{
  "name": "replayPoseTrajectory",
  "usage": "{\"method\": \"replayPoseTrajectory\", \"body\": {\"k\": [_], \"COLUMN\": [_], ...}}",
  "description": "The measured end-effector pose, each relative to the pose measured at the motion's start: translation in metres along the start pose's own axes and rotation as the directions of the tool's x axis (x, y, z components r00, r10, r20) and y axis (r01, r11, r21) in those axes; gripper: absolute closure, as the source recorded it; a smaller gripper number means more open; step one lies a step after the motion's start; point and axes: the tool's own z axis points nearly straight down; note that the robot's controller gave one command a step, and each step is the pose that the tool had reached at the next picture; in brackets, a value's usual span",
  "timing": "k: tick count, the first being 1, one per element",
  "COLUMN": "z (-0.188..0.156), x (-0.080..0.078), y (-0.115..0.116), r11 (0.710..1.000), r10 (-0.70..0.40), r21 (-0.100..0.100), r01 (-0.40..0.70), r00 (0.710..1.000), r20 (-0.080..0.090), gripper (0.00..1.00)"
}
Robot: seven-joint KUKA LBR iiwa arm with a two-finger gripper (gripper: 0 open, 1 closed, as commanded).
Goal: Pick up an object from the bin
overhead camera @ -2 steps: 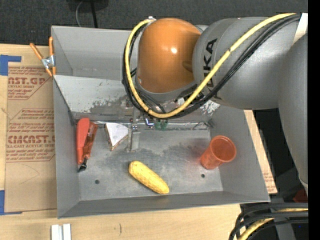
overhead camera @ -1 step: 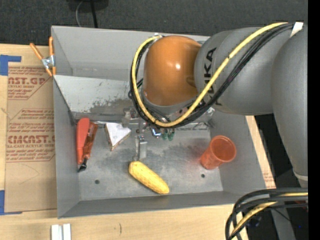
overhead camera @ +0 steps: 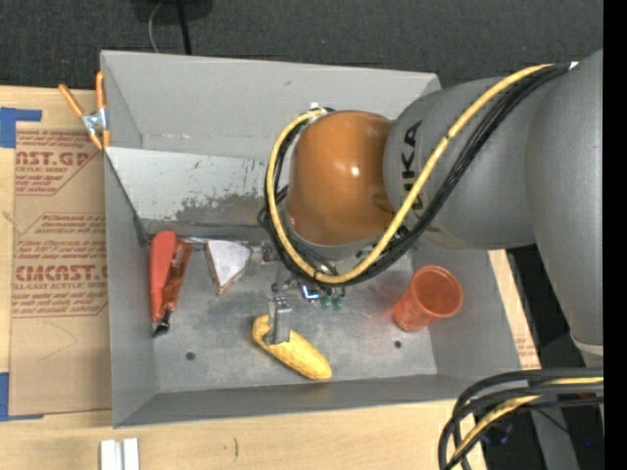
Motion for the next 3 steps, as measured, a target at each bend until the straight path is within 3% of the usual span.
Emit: {"method": "replayPoseTrajectory", "body": {"k": [1, 2, 3], "z": [0.02, 0.051, 0.07], "x": [0.029, 0.03, 0.036], "y": [-0.047, -0.073, -0.062], "r11": [0.999, 1.0, 0.992], "r10": [-0.034, 0.029, 0.126], "r21": [0.002, 0.004, 0.001], "r01": [0.034, -0.029, -0.126], "r00": [0.999, 1.0, 0.992], "r20": [0.001, 0.0, -0.001], "gripper": [0.0, 0.0, 0.0]}}
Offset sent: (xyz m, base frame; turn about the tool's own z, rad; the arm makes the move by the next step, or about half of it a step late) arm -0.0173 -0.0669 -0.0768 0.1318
